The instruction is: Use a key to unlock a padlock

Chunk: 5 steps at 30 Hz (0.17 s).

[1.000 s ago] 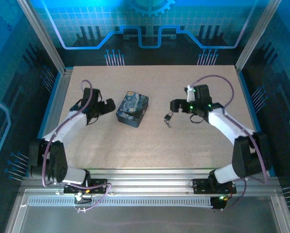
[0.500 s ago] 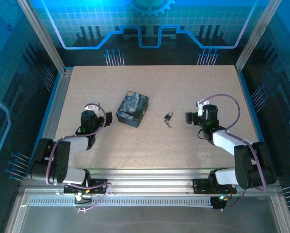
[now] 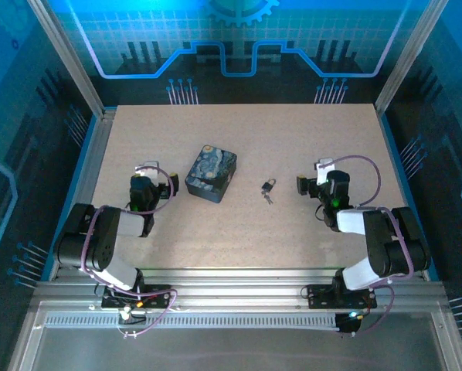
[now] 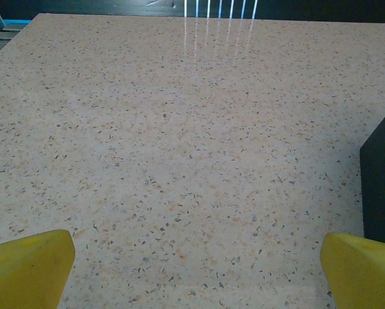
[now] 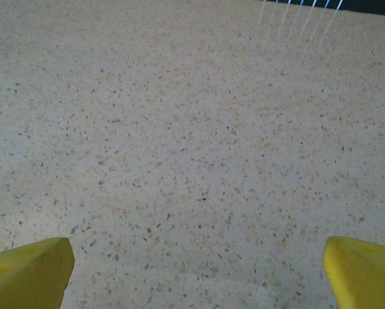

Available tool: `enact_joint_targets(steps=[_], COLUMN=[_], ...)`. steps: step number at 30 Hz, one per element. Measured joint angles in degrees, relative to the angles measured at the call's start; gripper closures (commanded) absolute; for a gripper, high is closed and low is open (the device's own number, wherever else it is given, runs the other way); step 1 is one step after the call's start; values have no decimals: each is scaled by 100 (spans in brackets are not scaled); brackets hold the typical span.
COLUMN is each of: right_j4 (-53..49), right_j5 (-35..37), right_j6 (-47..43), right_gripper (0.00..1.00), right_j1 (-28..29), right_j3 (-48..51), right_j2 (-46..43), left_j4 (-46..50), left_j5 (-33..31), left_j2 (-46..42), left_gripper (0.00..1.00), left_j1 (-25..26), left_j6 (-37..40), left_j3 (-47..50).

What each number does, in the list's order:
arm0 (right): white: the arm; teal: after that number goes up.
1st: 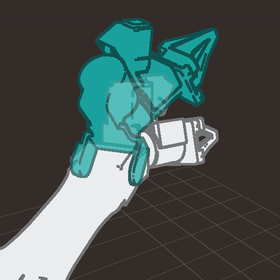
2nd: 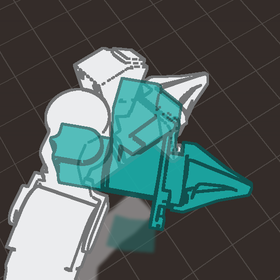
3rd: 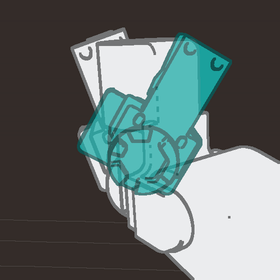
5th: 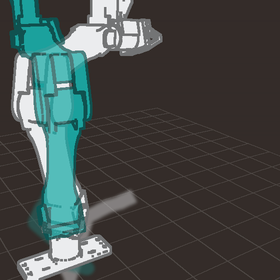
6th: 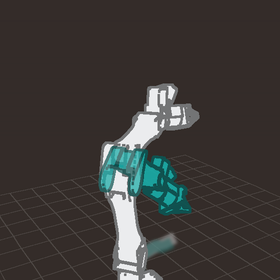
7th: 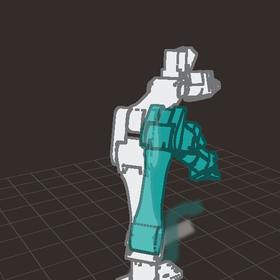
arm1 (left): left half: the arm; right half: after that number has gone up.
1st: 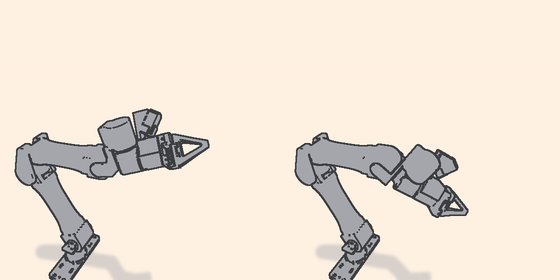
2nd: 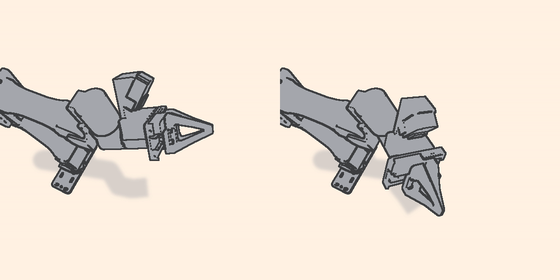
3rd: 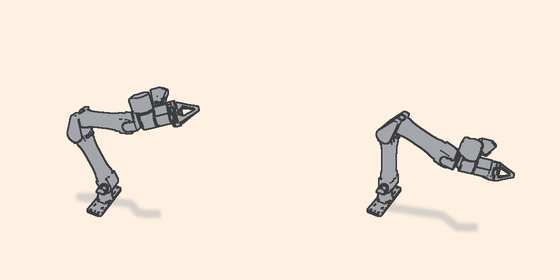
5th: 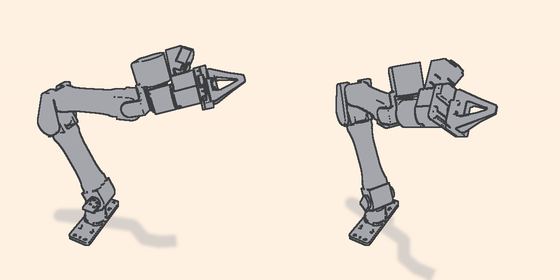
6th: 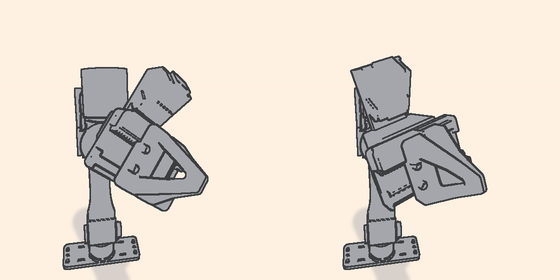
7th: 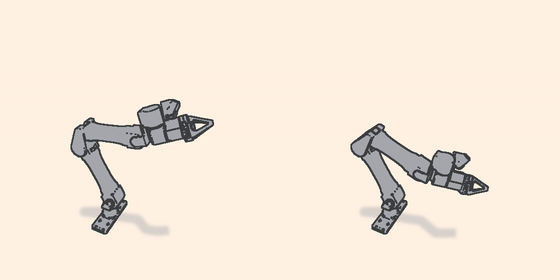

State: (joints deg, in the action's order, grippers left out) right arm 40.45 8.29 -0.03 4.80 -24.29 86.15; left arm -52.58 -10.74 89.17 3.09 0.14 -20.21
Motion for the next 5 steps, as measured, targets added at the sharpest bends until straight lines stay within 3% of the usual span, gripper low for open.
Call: enact_joint_targets(steps=[5], right_j4=[101], right_j5=[-28], right_j6=[0], right_gripper=[0], right_j1=[0], right_j3=[0], right_j2=[-2], left_j4=[17], left_j5=[94], left_j2=[0], left_gripper=[1], left_j1=[-76], left_j6=[-2], left_j3=[-37])
